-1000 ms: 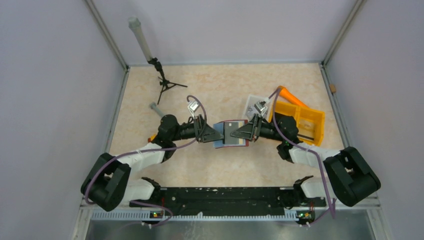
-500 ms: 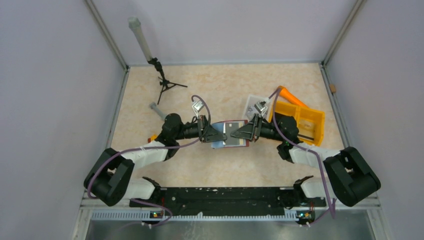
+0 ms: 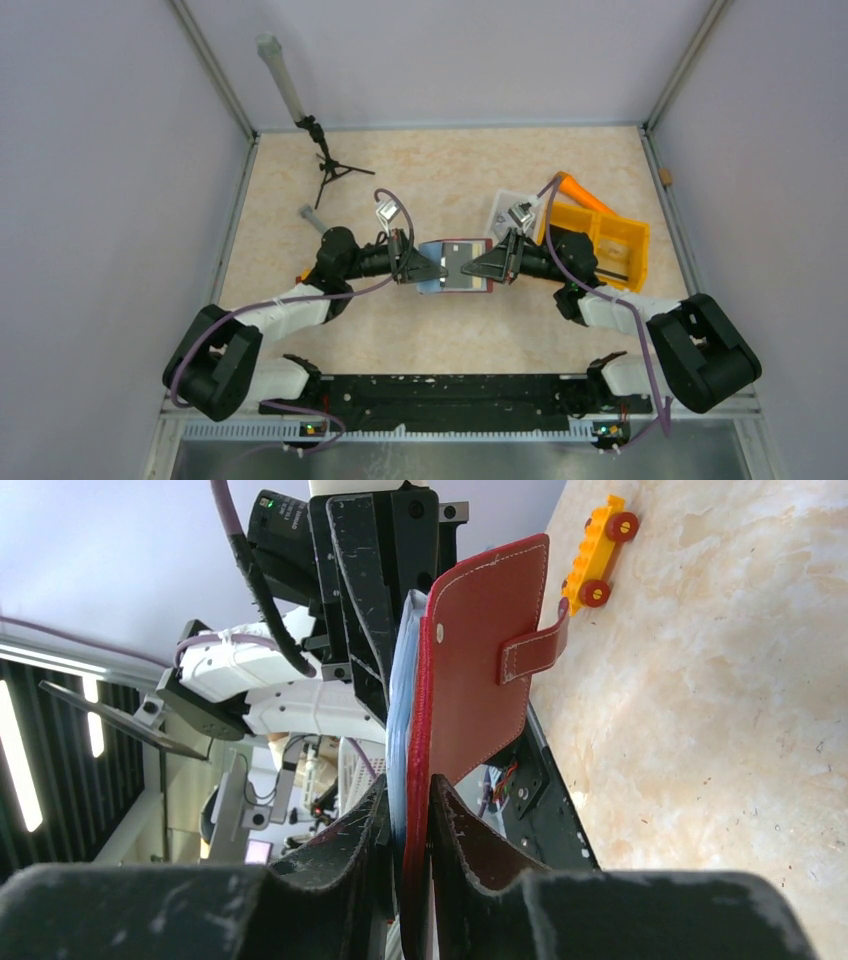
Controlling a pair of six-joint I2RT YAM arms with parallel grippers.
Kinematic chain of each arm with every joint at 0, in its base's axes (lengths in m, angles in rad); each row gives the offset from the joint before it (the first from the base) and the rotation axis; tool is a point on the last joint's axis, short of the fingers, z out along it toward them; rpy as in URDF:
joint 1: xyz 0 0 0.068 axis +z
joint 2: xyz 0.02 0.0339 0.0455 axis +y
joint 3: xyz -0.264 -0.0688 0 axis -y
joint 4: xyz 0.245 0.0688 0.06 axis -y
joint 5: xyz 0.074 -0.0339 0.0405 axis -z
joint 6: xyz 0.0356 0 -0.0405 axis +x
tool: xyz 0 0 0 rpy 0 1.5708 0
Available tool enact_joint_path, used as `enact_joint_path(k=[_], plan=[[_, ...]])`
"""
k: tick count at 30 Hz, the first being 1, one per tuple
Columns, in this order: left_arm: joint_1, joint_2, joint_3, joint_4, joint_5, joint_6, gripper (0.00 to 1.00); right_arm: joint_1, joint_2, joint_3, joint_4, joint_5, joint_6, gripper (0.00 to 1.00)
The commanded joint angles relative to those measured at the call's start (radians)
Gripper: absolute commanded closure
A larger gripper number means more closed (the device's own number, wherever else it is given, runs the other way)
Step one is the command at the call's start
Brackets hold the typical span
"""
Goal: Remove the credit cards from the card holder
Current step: Remove the credit card from the card holder.
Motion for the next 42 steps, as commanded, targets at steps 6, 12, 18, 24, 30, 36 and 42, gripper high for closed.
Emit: enact_joint_path(k=[6, 12, 18, 24, 30, 36, 42], plan=[[0.039, -0.043, -0.029, 0.022, 0.015, 0.016, 1.0, -0.006, -0.008, 0.018, 0.055, -0.015, -0.008, 0.83], [0.061, -0.061, -0.047, 0.022, 0.022, 0.016, 1.0, -0.006, -0.007, 0.019, 0.054, -0.015, -0.007, 0.81], [0.068, -0.073, -0.056, 0.017, 0.023, 0.016, 1.0, -0.006, -0.006, 0.018, 0.056, -0.014, -0.008, 0.91], [0.068, -0.07, -0.054, 0.029, 0.026, 0.01, 1.0, -0.006, -0.006, 0.02, 0.056, -0.014, -0.005, 0.98], [0.094, -0.084, -0.065, 0.021, 0.036, 0.014, 1.0, -0.008, -0.007, 0.014, 0.054, -0.014, -0.007, 0.99], [0.119, -0.12, -0.071, -0.031, 0.043, 0.039, 1.0, -0.012, -0.009, 0.011, 0.054, -0.016, -0.008, 0.99], [0.119, -0.117, -0.072, -0.021, 0.043, 0.034, 1.0, -0.012, -0.005, 0.015, 0.058, -0.014, -0.005, 0.99]])
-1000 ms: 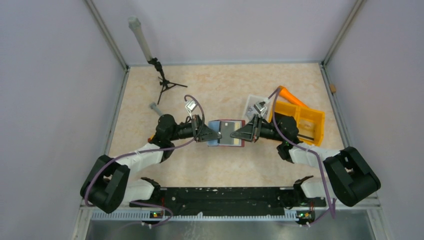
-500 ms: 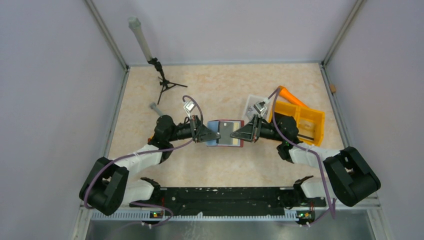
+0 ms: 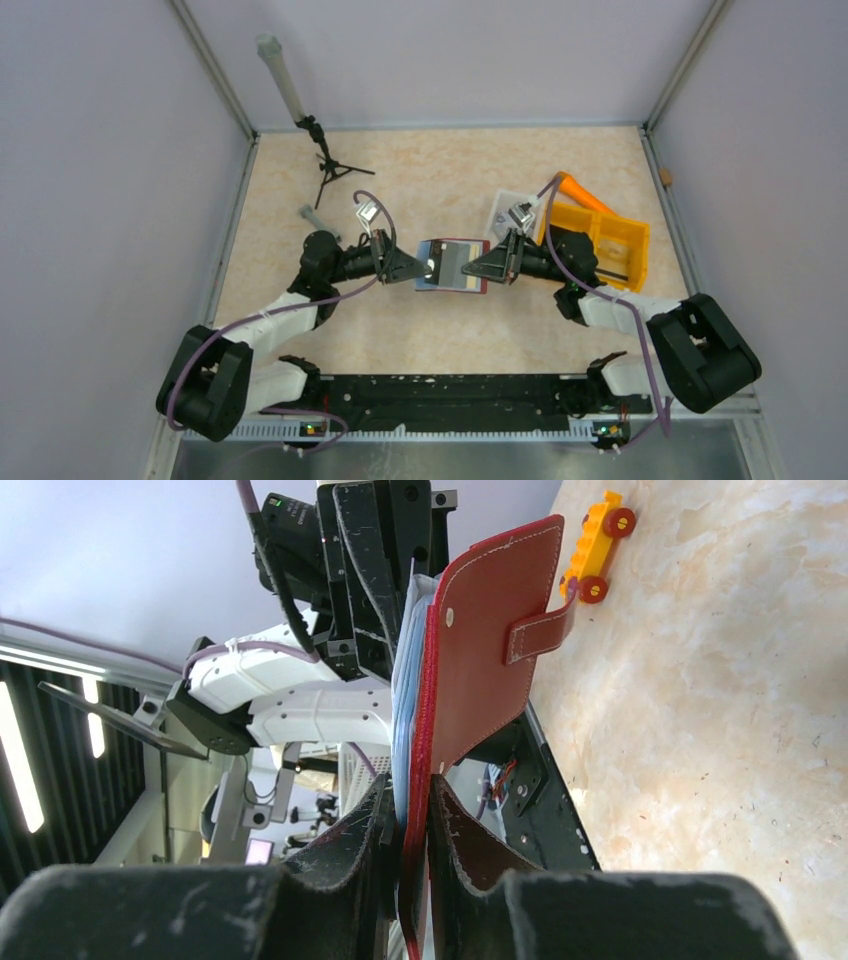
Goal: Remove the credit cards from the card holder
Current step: Remove the credit card from the card holder.
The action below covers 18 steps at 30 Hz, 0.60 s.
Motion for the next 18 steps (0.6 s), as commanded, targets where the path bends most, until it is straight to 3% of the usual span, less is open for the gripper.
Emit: enact_joint_path(k=[1, 13, 18], plan=[[0.005, -0.014, -0.009, 0.019, 0.009, 0.026, 1.0, -0.006, -0.004, 0.015, 0.066, -0.007, -0.005, 0.99], [0.084, -0.047, -0.024, -0.004, 0.06, 0.041, 1.0, -0.032, -0.02, 0.009, 0.03, -0.023, -0.026, 1.0], [0.112, -0.082, -0.01, -0.083, 0.064, 0.08, 1.0, -0.063, -0.06, -0.015, -0.107, -0.033, -0.115, 1.0]])
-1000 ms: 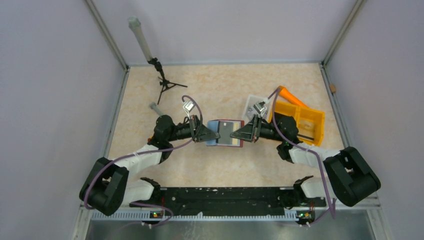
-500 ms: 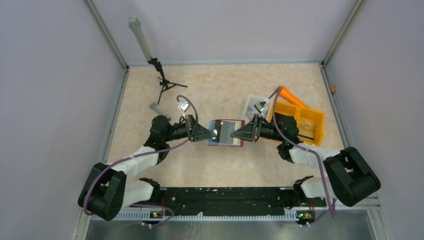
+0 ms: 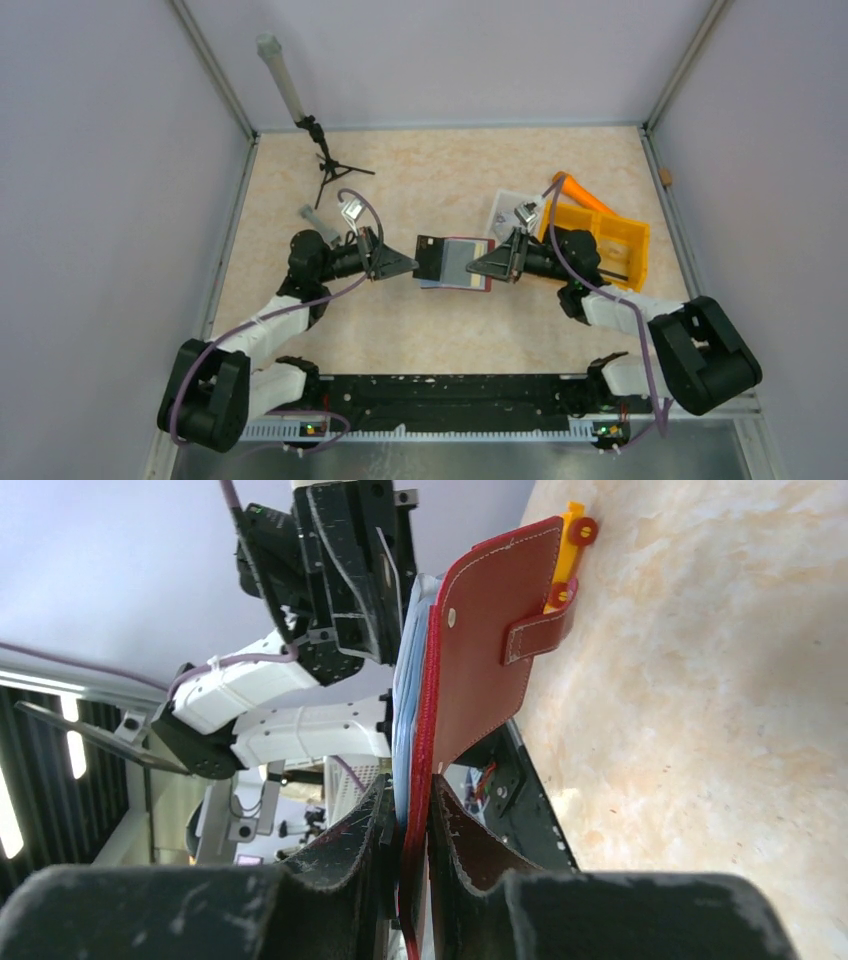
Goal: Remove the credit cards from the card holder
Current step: Remove the credit card from the card holder, then place the credit card in the storage box.
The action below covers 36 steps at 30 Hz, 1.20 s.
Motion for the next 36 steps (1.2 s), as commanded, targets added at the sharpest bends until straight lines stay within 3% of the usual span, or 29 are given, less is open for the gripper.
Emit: enact_joint_path(k=[1, 6, 10, 13, 19, 22, 26, 30, 34, 36], plan=[[0.022, -0.04, 0.005, -0.047, 0.021, 0.058, 1.0, -0.034, -0.07, -0.026, -0.1, -0.022, -0.11, 1.0], [0.024, -0.026, 0.03, -0.065, 0.02, 0.064, 1.0, -0.053, -0.181, -0.025, -0.439, 0.029, -0.306, 1.0], [0.014, 0.01, 0.066, -0.059, 0.001, 0.058, 1.0, -0.053, -0.31, 0.045, -0.846, 0.161, -0.501, 1.0], [-0.031, 0.059, 0.118, -0.063, -0.034, 0.07, 1.0, -0.053, -0.407, 0.1, -1.062, 0.275, -0.586, 1.0], [-0.169, 0.157, 0.239, -0.077, -0.209, 0.094, 1.0, -0.054, -0.571, 0.312, -1.353, 0.496, -0.637, 1.0], [-0.221, 0.16, 0.285, -0.143, -0.328, 0.139, 1.0, -0.054, -0.607, 0.48, -1.496, 0.729, -0.683, 1.0], [-0.305, 0.197, 0.315, -0.154, -0.496, 0.143, 1.0, -0.054, -0.591, 0.675, -1.597, 1.012, -0.729, 1.0], [-0.417, 0.273, 0.334, -0.093, -0.693, 0.083, 1.0, -0.054, -0.586, 0.796, -1.595, 1.213, -0.735, 1.0], [-0.532, 0.387, 0.411, -0.068, -0.858, 0.049, 1.0, -0.054, -0.567, 0.859, -1.542, 1.313, -0.748, 1.0], [-0.573, 0.465, 0.514, -0.103, -0.856, 0.087, 1.0, -0.054, -0.548, 0.887, -1.531, 1.311, -0.766, 1.0]])
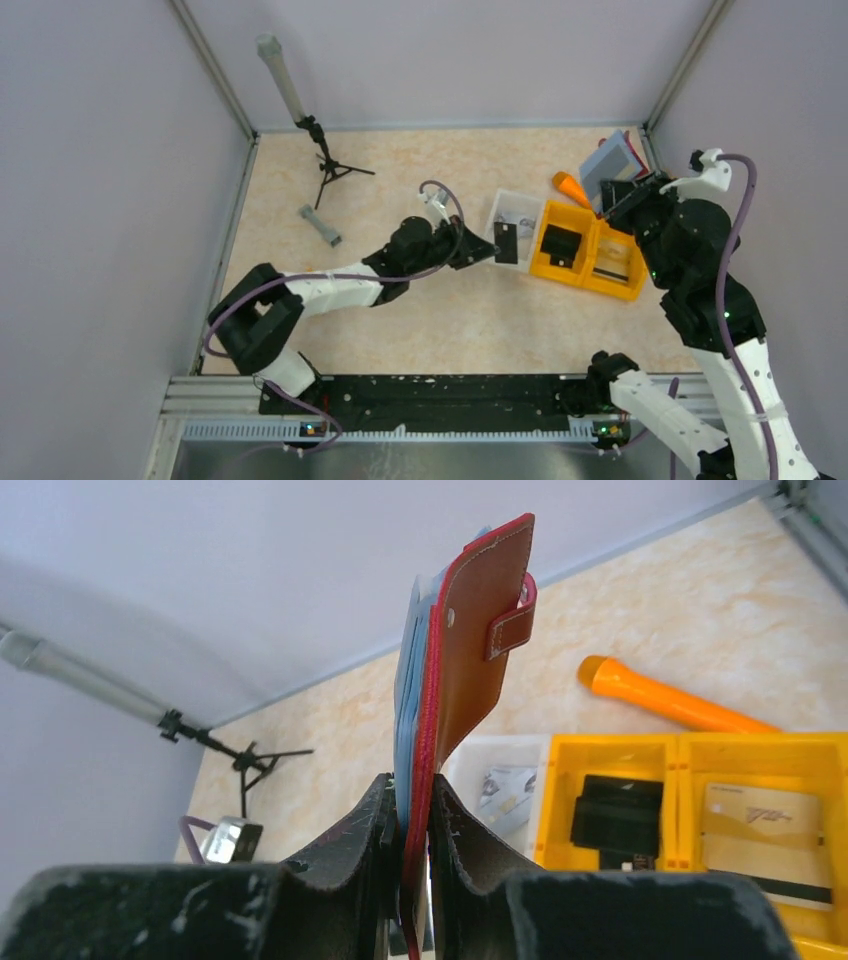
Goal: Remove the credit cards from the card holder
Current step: Place the credit card in the storage box.
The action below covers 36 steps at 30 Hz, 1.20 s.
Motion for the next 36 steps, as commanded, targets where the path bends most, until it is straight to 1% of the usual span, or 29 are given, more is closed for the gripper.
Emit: enact_joint_path(k=[1, 2, 3, 4, 7, 11, 13, 14, 15, 16, 20, 22, 25, 28, 31, 33, 36], plan=[[-0.086, 0.143, 0.226, -0.019, -0.124, 0.054, 1.0, -0.004, 0.044, 0.093, 0.026, 0.122, -0.064, 1.0], [-0.095, 0.183, 0.318, -0.067, -0.09, 0.084, 1.0, -0.004, 0.055, 0.113, 0.018, 0.115, -0.079, 1.0], [-0.102, 0.228, 0.358, -0.105, -0.05, 0.105, 1.0, -0.004, 0.062, 0.135, 0.006, 0.116, -0.085, 1.0], [-0.103, 0.263, 0.449, -0.155, -0.002, 0.155, 1.0, -0.004, 0.065, 0.151, 0.003, 0.116, -0.097, 1.0], [-0.098, 0.353, 0.641, -0.369, 0.099, 0.335, 1.0, -0.004, 0.048, 0.182, 0.002, 0.127, -0.133, 1.0], [-0.087, 0.471, 0.913, -0.733, 0.15, 0.633, 1.0, -0.004, 0.025, 0.212, -0.017, 0.139, -0.154, 1.0], [-0.086, 0.538, 1.052, -0.917, 0.144, 0.773, 1.0, -0.004, 0.015, 0.215, -0.028, 0.134, -0.156, 1.0], [-0.089, 0.565, 1.095, -0.953, 0.143, 0.828, 1.0, -0.004, 0.008, 0.212, -0.026, 0.132, -0.156, 1.0], [-0.092, 0.583, 1.124, -0.97, 0.136, 0.875, 1.0, -0.004, 0.0, 0.206, -0.025, 0.13, -0.158, 1.0], [-0.101, 0.596, 1.145, -0.982, 0.098, 0.92, 1.0, -0.004, -0.007, 0.201, -0.022, 0.133, -0.159, 1.0], [-0.154, 0.673, 1.265, -1.068, -0.079, 1.117, 1.0, -0.004, -0.025, 0.191, -0.024, 0.144, -0.166, 1.0], [-0.187, 0.712, 1.345, -1.125, -0.2, 1.237, 1.0, -0.004, -0.028, 0.191, -0.027, 0.147, -0.168, 1.0], [-0.238, 0.715, 1.336, -1.105, -0.351, 1.36, 1.0, -0.004, -0.034, 0.191, -0.034, 0.151, -0.172, 1.0], [-0.277, 0.704, 1.3, -1.038, -0.415, 1.449, 1.0, -0.004, -0.04, 0.187, -0.039, 0.156, -0.175, 1.0], [-0.32, 0.698, 1.251, -0.949, -0.5, 1.543, 1.0, -0.004, -0.048, 0.184, -0.033, 0.156, -0.175, 1.0], [-0.347, 0.695, 1.193, -0.858, -0.574, 1.594, 1.0, -0.004, -0.051, 0.188, -0.033, 0.158, -0.175, 1.0], [-0.37, 0.705, 1.156, -0.754, -0.641, 1.696, 1.0, -0.004, -0.057, 0.188, -0.033, 0.181, -0.184, 1.0]])
